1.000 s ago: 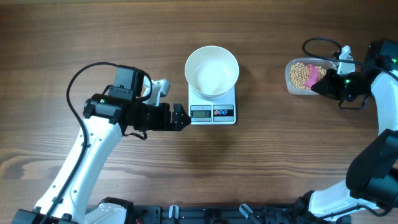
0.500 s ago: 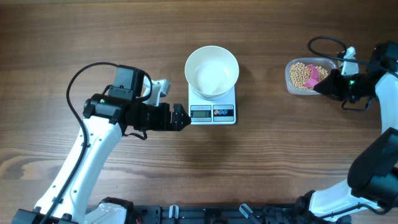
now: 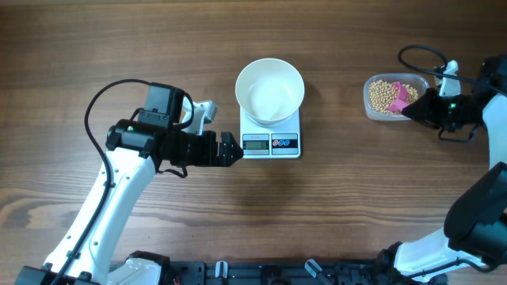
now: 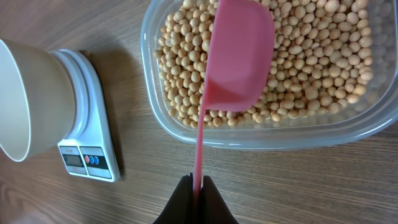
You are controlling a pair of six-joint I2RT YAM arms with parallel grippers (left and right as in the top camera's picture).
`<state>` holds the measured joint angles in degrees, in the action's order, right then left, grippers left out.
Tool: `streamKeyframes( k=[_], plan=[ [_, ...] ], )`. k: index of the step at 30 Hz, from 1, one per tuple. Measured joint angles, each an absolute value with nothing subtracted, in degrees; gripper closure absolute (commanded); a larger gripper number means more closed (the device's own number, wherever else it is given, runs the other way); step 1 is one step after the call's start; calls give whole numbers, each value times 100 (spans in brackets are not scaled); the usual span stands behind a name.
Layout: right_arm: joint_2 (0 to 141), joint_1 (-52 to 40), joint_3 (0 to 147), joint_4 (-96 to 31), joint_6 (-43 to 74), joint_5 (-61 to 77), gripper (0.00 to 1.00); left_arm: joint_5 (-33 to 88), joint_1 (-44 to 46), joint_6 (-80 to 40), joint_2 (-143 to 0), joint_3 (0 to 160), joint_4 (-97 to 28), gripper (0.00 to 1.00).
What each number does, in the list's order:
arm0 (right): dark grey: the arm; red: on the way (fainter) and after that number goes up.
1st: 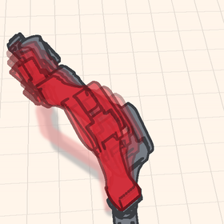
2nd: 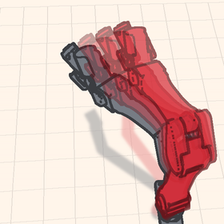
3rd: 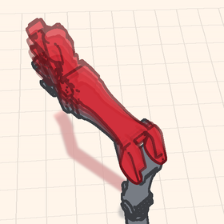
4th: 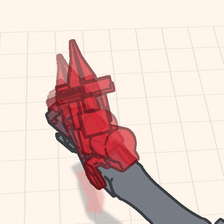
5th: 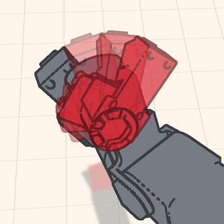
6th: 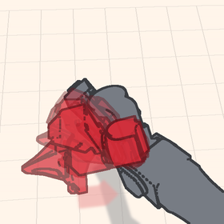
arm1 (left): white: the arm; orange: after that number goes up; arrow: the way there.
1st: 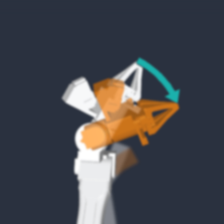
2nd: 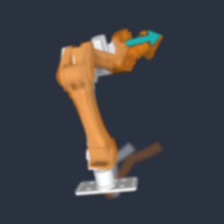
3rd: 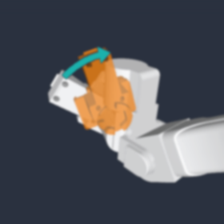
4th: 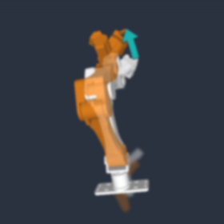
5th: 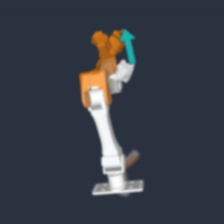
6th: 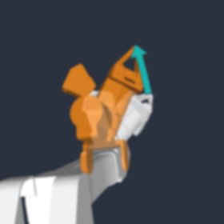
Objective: Scoop item into bowl and weigh 150g on scale
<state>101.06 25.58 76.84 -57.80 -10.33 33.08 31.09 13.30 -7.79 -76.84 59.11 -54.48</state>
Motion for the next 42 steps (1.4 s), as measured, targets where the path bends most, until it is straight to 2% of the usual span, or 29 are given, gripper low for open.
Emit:
streamKeyframes(
  k=[24, 42],
  plan=[
    [10431, 2877, 7684, -5835, -1144, 4053, 96, 3109, 1330, -779, -7684, 5911, -5448, 0],
    [10486, 3485, 7647, -6075, -1382, 4593, 96, 3109, 1330, -779, -7684, 5911, -5448, 0]
  ],
)
